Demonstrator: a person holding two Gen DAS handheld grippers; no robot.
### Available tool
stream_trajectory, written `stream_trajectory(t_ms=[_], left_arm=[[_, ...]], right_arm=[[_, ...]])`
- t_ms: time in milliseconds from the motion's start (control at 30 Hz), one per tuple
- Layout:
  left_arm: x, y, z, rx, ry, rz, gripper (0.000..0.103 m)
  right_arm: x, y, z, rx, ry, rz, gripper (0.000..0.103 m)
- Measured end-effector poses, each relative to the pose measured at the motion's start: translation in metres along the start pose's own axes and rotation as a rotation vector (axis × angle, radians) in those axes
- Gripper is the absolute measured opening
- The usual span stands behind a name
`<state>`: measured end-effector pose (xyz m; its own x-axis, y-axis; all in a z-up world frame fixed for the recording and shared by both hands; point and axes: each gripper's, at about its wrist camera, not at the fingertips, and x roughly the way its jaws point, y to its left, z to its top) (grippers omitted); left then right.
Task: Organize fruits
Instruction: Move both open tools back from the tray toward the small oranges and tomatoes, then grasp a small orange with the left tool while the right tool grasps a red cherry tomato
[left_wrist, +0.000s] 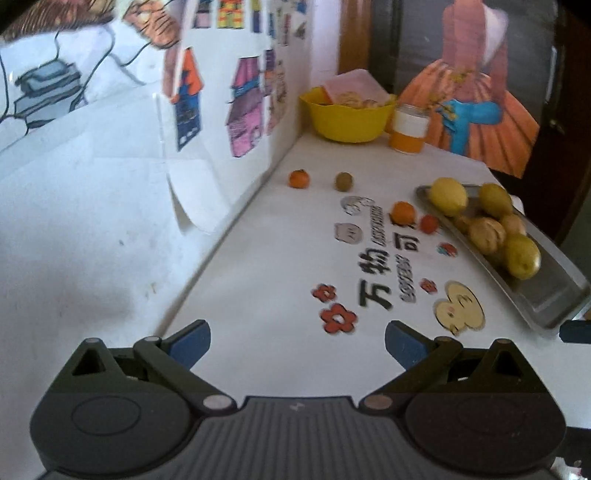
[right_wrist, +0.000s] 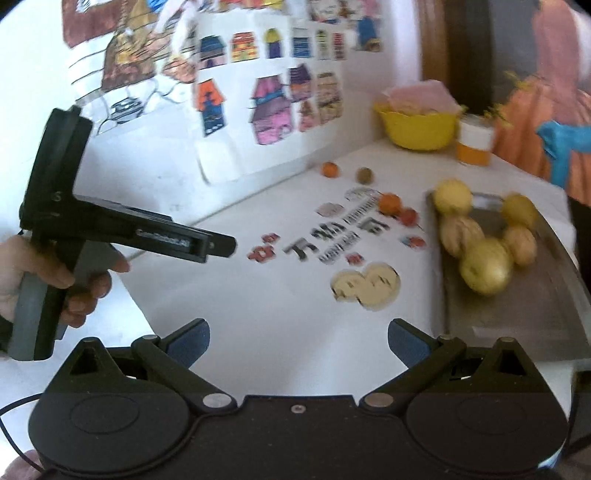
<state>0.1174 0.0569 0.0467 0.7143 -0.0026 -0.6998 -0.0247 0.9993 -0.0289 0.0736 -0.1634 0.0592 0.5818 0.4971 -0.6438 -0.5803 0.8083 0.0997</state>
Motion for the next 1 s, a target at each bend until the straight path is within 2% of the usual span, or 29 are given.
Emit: stream_trajectory(t_ms=[200, 333, 533, 767, 1000], left_arm=[[0.019, 0.006, 0.025, -0.051, -0.015, -0.011, 0.102], [0.036, 0.002, 0.041, -0.065, -0.021, -0.021, 0.102], [0.066, -0.008, 0.052, -0.053, -0.021, -0.041, 0.102], [0.104, -0.024, 0.067, -0.078, 0.002, -0.122, 0.102], [0.142, -0.043, 0.082, -0.109, 0.038, -0.201, 0.102]], right_arm=[[0.021, -0.001, 0.050, -0.136, -0.037, -0.020, 0.102], [0.036, -0.013, 0.070, -0.206, -0.064, -0.050, 0.102], [0.063, -0.048, 0.076, -0.251, -0.042, -0.077, 0.102], [0.097, -0.086, 0.075, -0.296, 0.006, -0.081, 0.101], [0.127, -0.112, 0.072, -0.303, 0.030, -0.085, 0.085]])
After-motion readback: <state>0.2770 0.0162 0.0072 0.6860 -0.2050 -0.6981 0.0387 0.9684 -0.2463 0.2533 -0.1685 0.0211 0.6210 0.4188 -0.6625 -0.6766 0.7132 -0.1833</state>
